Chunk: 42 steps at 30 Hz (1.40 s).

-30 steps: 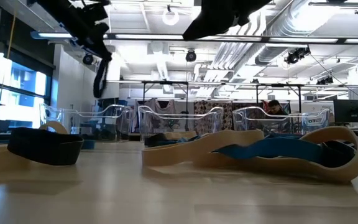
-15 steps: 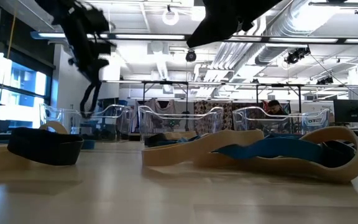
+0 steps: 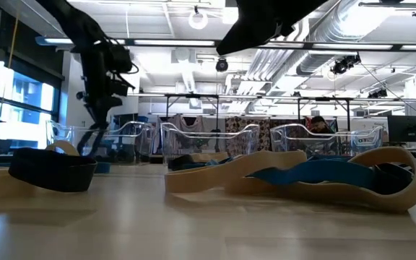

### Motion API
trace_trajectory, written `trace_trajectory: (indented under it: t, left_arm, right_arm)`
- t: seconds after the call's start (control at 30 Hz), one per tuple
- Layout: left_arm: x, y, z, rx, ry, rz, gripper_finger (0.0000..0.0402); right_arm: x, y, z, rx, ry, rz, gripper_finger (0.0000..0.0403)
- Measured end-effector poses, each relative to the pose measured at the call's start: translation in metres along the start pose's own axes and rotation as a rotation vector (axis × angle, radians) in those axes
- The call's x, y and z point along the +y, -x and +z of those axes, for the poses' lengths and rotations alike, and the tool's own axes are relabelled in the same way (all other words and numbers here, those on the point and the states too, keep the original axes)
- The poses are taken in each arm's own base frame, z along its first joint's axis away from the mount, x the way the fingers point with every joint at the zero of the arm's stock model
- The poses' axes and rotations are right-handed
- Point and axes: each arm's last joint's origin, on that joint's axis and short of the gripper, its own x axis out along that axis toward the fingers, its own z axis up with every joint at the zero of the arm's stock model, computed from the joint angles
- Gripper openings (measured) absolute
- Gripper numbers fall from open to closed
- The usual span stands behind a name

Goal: Sort rubber bands into baskets
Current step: Put the black rubber band into the left transparent bin, then put the blue rubber band into the right transparent bin

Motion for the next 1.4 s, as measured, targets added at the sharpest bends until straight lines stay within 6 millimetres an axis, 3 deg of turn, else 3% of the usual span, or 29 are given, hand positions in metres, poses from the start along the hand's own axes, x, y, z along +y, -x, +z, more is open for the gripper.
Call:
trace_trajectory:
  t: [0.27, 0.53, 0.73, 1.03, 1.4]
  left_arm:
    - [-0.007, -0.006, 0.002, 0.019, -0.024, -0.011, 0.0065]
    - [-0.007, 0.017, 0.003, -0.089, -0.006, 0.003, 0.0133]
    - [-0.012, 0.038, 0.002, -0.193, 0.048, -0.089, 0.0155]
    - [-0.053, 0.067, -0.014, -0.610, 0.005, -0.258, 0.0128]
    - [-0.111, 0.091, -0.056, -0.992, -0.087, -0.491, 0.0122]
  right_arm:
    - [0.001, 0.000, -0.001, 0.007, -0.023, 0.036, 0.0188]
    - [0.001, 0.000, -0.001, 0.011, -0.016, 0.036, 0.0188]
    - [0.001, 0.000, -0.002, 0.014, -0.012, 0.036, 0.0188]
    - [-0.009, 0.006, -0.012, 0.105, -0.083, 0.018, 0.0188]
    - [-0.065, 0.022, -0.033, 0.394, -0.231, -0.063, 0.0188]
